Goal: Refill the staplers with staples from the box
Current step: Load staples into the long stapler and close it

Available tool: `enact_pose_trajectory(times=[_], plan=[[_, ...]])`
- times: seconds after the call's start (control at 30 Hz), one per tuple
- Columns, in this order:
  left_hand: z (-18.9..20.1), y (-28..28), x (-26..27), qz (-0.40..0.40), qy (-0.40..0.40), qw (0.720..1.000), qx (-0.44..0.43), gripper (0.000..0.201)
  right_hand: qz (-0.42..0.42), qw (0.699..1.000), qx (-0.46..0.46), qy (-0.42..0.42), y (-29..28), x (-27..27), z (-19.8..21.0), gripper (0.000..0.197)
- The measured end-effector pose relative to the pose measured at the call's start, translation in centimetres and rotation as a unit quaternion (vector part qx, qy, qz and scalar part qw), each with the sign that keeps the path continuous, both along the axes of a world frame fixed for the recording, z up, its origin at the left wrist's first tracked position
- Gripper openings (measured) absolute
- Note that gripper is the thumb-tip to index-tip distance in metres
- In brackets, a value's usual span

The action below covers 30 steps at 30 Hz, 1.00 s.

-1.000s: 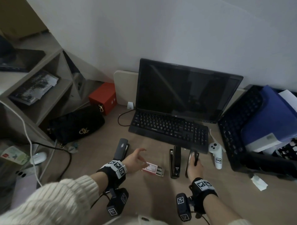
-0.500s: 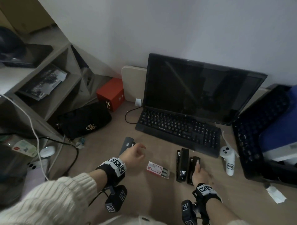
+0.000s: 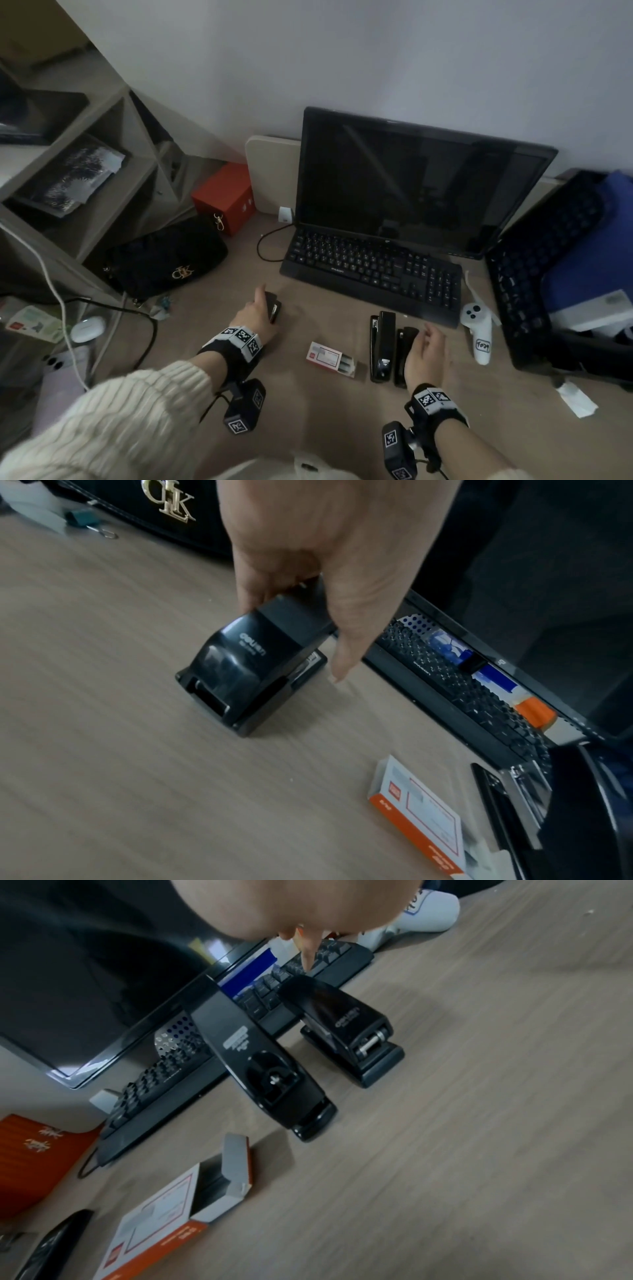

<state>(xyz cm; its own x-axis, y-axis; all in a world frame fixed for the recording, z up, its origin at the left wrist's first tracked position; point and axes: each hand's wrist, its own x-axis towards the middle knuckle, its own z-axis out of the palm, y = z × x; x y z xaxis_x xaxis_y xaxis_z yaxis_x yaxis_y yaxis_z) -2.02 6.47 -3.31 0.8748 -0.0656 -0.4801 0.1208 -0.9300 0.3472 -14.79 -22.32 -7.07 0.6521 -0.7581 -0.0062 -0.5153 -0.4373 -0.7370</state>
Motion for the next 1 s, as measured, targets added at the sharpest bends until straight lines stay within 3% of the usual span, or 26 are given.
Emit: enact_pose_trajectory(times=[0.17, 0.33, 0.53, 0.6, 0.7, 0.87, 0.93, 1.0], plan=[[0.1, 0.2, 0.2, 0.010, 0.013, 1.000, -0.022, 0.064, 0.024, 0.999, 0.016, -0.040, 0.3, -0.1, -0.2, 0.026], [1.1, 0.4, 0.0, -0.009, -0.010, 0.999, -0.043, 0.055, 0.053, 0.996, -0.027, -0.065, 1.4, -0.1, 1.3, 0.024], [2.6, 0.2, -0.9, -0.034, -0.062, 0.995, -0.072, 0.050, 0.158, 0.977, -0.093, -0.106, 4.3, 0.5, 4.1, 0.029], [3.2, 0.0, -1.5, -0.061, -0.086, 0.988, -0.112, 0.052, 0.189, 0.975, -0.050, -0.104, 5.3, 0.8, 4.7, 0.022], [3.9, -0.2, -2.4, -0.115, -0.105, 0.969, -0.192, 0.055, 0.246, 0.963, 0.105, -0.039, 7.2, 0.9, 5.8, 0.022], [3.5, -0.1, -3.8, -0.190, -0.060, 0.940, -0.278, 0.061, 0.280, 0.925, 0.250, 0.057, 8.8, 0.7, 4.7, 0.061], [3.0, 0.1, -4.4, -0.200, -0.037, 0.929, -0.310, 0.059, 0.264, 0.900, 0.336, 0.082, 9.2, 0.4, 4.9, 0.046], [2.5, 0.2, -4.8, -0.181, -0.007, 0.919, -0.349, 0.057, 0.268, 0.890, 0.358, 0.091, 9.6, -0.2, 5.3, 0.027]])
